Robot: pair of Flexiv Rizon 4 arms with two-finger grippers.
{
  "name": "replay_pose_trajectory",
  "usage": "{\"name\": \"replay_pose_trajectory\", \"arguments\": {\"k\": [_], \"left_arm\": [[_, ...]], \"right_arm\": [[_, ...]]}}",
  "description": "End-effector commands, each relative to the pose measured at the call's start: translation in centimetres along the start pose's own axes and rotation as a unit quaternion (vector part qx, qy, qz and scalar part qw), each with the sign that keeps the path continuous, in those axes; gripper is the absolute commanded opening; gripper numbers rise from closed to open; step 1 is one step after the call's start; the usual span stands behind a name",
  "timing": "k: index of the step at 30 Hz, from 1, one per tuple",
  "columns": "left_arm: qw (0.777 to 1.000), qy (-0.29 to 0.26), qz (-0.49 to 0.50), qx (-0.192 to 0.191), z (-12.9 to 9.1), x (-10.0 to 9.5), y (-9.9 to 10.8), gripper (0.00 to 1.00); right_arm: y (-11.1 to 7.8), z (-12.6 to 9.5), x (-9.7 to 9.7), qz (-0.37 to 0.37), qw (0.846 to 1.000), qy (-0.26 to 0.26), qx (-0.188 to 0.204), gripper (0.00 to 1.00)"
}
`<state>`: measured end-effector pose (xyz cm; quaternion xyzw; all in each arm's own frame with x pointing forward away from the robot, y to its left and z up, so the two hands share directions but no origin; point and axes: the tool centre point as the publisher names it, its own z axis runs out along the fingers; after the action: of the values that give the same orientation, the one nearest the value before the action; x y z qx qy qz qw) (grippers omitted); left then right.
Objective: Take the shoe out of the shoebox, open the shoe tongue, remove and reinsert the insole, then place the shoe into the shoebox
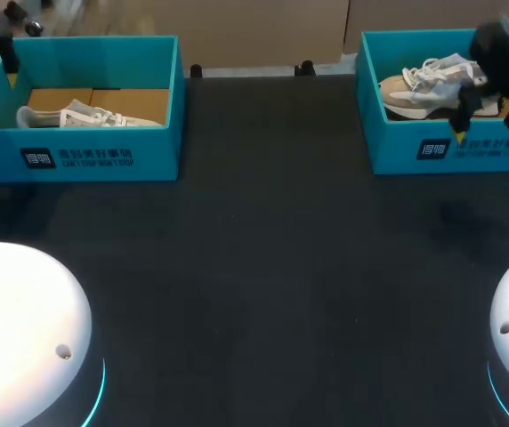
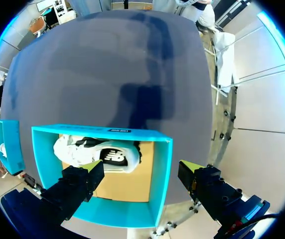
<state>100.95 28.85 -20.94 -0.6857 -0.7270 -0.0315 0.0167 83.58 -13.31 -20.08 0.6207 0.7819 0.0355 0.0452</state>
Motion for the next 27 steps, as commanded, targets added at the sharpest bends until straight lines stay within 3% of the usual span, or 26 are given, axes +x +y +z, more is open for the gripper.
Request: {"name": "replay_pose_trajectory", "arguments": {"k": [1, 9, 12, 17, 21, 23, 24, 27], "left_arm": [[1.0, 0.001, 0.0, -0.001, -0.1, 0.0, -0.2, 1.0], [1.0, 0.001, 0.0, -0.001, -0.1, 0.0, -0.2, 1.0], [1.0, 0.001, 0.0, -0.001, -0.1, 0.0, -0.2, 1.0], [1.0, 0.001, 0.0, -0.001, -0.1, 0.0, -0.2, 1.0], [1.0, 0.001, 0.0, -0.001, -0.1, 0.0, -0.2, 1.0], [1.0, 0.001, 0.0, -0.001, -0.1, 0.0, -0.2, 1.0], [1.0, 0.001, 0.0, -0.001, -0.1, 0.0, -0.2, 1.0], [1.0, 0.001, 0.0, -0.001, -0.1, 0.0, -0.2, 1.0]], "right_arm": [[2.2, 0.2, 0.4, 0.0, 0.999, -0.004, 0.044, 1.0], [2.5, 0.4, 0.6, 0.013, 0.999, -0.015, 0.05, 1.0], [5.2, 0.8, 0.0, 0.061, 0.997, -0.035, 0.041, 1.0], [10.8, 1.5, -1.7, 0.058, 0.996, -0.073, 0.005, 1.0], [14.5, 2.3, -4.0, 0.063, 0.993, -0.095, 0.001, 1.0], [15.5, 2.8, -5.2, 0.09, 0.991, -0.097, 0.003, 1.0], [15.8, 3.2, -5.9, 0.106, 0.988, -0.11, 0.023, 1.0], [15.8, 3.2, -5.9, 0.106, 0.988, -0.11, 0.023, 1.0]]}}
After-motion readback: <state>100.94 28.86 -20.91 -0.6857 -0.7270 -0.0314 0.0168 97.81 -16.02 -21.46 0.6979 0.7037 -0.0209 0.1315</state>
